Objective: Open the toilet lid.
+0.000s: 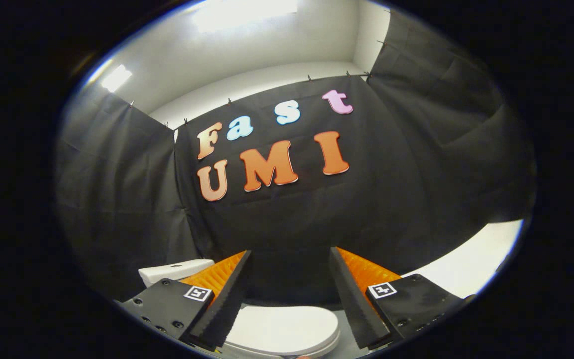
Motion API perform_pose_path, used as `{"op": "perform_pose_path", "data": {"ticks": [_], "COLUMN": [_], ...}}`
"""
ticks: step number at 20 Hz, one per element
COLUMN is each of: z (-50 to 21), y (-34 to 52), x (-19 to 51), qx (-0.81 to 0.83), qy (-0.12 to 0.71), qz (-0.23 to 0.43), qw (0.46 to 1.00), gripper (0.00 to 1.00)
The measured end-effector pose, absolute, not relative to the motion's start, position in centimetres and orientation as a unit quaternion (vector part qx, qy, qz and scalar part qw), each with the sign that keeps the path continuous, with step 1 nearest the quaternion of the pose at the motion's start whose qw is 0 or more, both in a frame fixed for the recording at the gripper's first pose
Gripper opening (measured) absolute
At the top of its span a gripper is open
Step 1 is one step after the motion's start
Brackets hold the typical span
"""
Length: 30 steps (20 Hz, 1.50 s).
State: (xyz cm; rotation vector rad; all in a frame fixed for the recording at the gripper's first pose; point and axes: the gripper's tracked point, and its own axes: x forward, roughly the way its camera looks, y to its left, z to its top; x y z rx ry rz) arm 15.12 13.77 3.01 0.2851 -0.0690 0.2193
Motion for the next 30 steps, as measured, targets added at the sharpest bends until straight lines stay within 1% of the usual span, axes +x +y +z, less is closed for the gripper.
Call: {"op": "perform_pose_path", "data": {"ticks": [3, 7, 13, 17, 30], "z": [-1.2, -7.6, -15.9, -23.5, -30.5], "y": [16.1, 17.5, 16.9, 17.1, 18.5], "x": [13.8, 13.1, 12.6, 12.3, 13.5], "qx": [0.224, 0.282, 0.369, 0.392, 0.459], "qy": [-0.003, 0.052, 0.115, 0.19, 0.279], "qz": [0.143, 0.156, 0.139, 0.131, 0.133], "qw": [0.964, 0.945, 0.912, 0.891, 0.833], "gripper": [0.98, 0.98, 0.98, 0.98, 0.99]}}
